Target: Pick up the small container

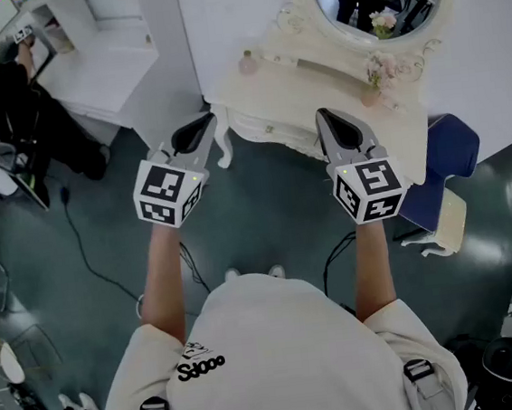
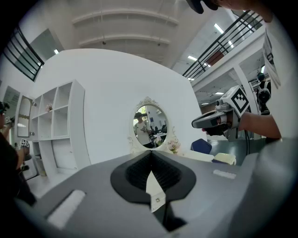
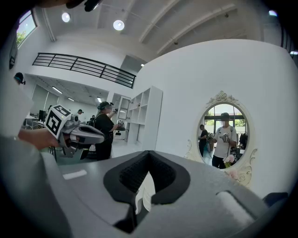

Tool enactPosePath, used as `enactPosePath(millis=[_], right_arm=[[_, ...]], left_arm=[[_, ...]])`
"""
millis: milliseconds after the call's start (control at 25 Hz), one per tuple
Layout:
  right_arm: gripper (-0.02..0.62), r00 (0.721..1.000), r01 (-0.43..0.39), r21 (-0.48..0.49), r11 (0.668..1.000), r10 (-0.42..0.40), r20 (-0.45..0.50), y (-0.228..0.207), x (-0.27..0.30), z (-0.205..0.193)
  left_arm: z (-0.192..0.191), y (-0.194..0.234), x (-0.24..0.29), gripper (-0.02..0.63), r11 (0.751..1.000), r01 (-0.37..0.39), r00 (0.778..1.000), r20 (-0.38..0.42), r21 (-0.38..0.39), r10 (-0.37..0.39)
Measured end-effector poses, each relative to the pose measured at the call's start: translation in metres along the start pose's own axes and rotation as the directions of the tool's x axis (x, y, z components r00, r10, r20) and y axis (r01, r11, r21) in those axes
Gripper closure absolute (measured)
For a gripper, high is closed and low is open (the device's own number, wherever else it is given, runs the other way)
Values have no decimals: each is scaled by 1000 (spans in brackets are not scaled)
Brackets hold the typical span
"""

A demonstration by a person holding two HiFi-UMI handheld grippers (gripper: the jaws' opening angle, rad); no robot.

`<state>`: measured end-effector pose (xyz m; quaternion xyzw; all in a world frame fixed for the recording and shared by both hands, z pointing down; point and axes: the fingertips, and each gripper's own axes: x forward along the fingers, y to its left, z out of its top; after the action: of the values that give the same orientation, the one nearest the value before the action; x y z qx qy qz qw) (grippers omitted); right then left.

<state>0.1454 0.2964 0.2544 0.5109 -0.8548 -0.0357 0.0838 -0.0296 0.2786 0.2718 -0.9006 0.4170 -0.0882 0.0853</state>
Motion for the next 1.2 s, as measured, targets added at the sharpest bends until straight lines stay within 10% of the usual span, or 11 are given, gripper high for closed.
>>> enactPosePath(millis=[720, 1200], right_arm=[[594, 999, -51, 45, 998, 52, -12, -56, 13, -33], [594, 1000, -1, 82, 997, 3, -29, -88, 125, -42]], left_arm=[[-15, -18, 46, 586, 999, -41, 998, -40, -22, 40], [-44, 69, 128, 586, 999, 13, 999, -35, -37, -14]])
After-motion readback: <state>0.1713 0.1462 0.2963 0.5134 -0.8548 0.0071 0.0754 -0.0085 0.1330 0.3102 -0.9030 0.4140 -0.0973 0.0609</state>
